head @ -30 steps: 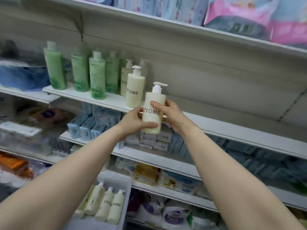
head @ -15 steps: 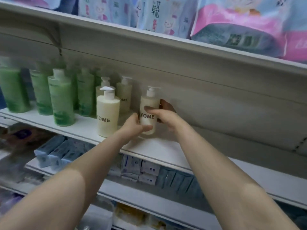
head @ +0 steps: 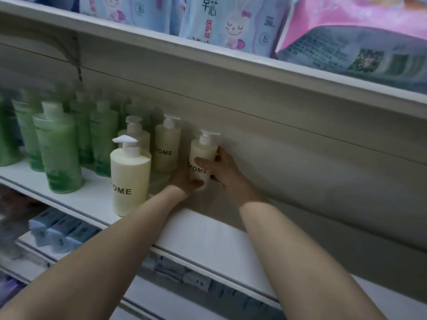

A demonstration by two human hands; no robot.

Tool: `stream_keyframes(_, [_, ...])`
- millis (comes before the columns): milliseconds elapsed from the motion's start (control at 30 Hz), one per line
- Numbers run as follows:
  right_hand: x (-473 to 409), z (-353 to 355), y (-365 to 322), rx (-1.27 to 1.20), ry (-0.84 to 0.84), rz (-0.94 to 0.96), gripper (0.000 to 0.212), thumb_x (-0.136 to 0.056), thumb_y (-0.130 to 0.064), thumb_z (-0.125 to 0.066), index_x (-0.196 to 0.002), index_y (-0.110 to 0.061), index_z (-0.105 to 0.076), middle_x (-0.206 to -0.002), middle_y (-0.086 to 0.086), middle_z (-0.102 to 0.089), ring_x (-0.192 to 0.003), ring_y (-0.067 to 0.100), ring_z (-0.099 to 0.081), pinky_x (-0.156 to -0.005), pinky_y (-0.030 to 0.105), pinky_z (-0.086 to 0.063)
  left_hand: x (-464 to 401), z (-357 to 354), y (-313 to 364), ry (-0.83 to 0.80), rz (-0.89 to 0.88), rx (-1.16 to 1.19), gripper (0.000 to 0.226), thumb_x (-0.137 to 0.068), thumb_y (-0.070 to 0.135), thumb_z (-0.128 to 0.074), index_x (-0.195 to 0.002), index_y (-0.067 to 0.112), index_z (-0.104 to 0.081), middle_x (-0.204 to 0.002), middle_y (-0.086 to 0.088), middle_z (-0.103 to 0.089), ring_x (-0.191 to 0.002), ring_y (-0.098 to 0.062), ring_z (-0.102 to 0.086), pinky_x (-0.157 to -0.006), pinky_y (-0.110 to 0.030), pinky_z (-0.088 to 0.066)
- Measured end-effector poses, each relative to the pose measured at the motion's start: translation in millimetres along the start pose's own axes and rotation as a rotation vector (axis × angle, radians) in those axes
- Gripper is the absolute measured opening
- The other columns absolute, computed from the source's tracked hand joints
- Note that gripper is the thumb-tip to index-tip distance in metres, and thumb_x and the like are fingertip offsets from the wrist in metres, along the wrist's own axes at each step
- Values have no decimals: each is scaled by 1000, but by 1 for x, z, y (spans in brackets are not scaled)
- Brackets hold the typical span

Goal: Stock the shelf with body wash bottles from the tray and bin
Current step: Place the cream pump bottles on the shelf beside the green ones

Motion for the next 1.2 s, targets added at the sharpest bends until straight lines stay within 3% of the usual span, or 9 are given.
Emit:
stream_keyframes(167, [-11, -2, -1, 16, 11, 1, 60, -78, -8, -82, -131, -10, -54, -125, 13, -66, -111, 28, -66, -96, 50, -54, -11, -1, -3, 33, -16, -4, 69, -81, 3, -73, -140, 6, -38, -139, -16, -50, -131, -30, -45, -108, -38, -36])
stream_keyframes(367, [-24, -4, 6, 32, 25, -4, 59, -78, -18, -83, -128, -17, -53, -125, 7, -67, -109, 24, -67, -96, 53, -54, -17, -2, -7, 40, -20, 14, 64, -84, 1, -68, -140, 8, -37, -140, -15, -48, -132, -28, -43, -109, -36, -33])
stream_keyframes(633, [-22, -7, 9, 45, 99, -7, 61, -75, -20, -85, -126, -20, -52, -125, 6, -66, -107, 24, -66, -95, 54, -54, -18, -3, -14, 48, 25, -41, 60, -86, 8, -67, -140, 11, -39, -139, -13, -51, -130, -29, -46, -109, -44, -37])
stream_keyframes(733, [-11, -9, 9, 93, 144, -30, 74, -79, -18, -82, -142, -15, -43, -135, 8, -58, -112, 24, -60, -98, 52, -52, -8, -3, -14, 25, 68, -117, 56, -88, 11, -64, -139, 8, -40, -137, -16, -52, -126, -32, -49, -105, -41, -40])
stream_keyframes(867, [21, -13, 19, 75, 254, -139, 93, -84, -27, -76, -157, -19, -19, -151, 13, -43, -131, 32, -50, -105, 52, -47, 25, 3, -10, -61, 102, -87, 66, -92, 13, -61, -150, 12, -30, -151, -8, -39, -138, -26, -40, -113, -34, -33])
stream_keyframes(1000, [61, -23, 18, 39, 358, -217, 79, -88, -19, -73, -153, -16, -29, -145, 15, -50, -125, 33, -55, -102, 50, -50, 66, 13, -2, -147, 34, -28, 60, -94, 11, -59, -148, 7, -34, -145, -11, -48, -132, -26, -47, -111, -39, -39])
stream_keyframes(1100, [97, -33, 16, -74, 409, -244, 58, -91, -13, -67, -142, -19, -41, -132, 14, -59, -113, 30, -61, -96, 47, -55, 98, 30, 3, -161, -24, 12, 57, -94, 13, -60, -146, 7, -39, -137, -8, -56, -124, -19, -54, -108, -32, -41])
stream_keyframes(1200, [136, -49, 15, -97, 428, -214, 41, -93, -16, -64, -129, -18, -46, -122, 13, -62, -103, 27, -64, -79, 38, -59, 132, 46, 3, -191, -66, 126, 51, -94, 8, -58, -143, 11, -44, -128, -4, -62, -114, -14, -59, -102, -28, -45])
Point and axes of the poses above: each hand's wrist, its own x-axis away from the middle knuckle, its own z-axis out of the back of the hand, y = z × x, the point moved 4 cm from there along -x, towards the middle knuckle
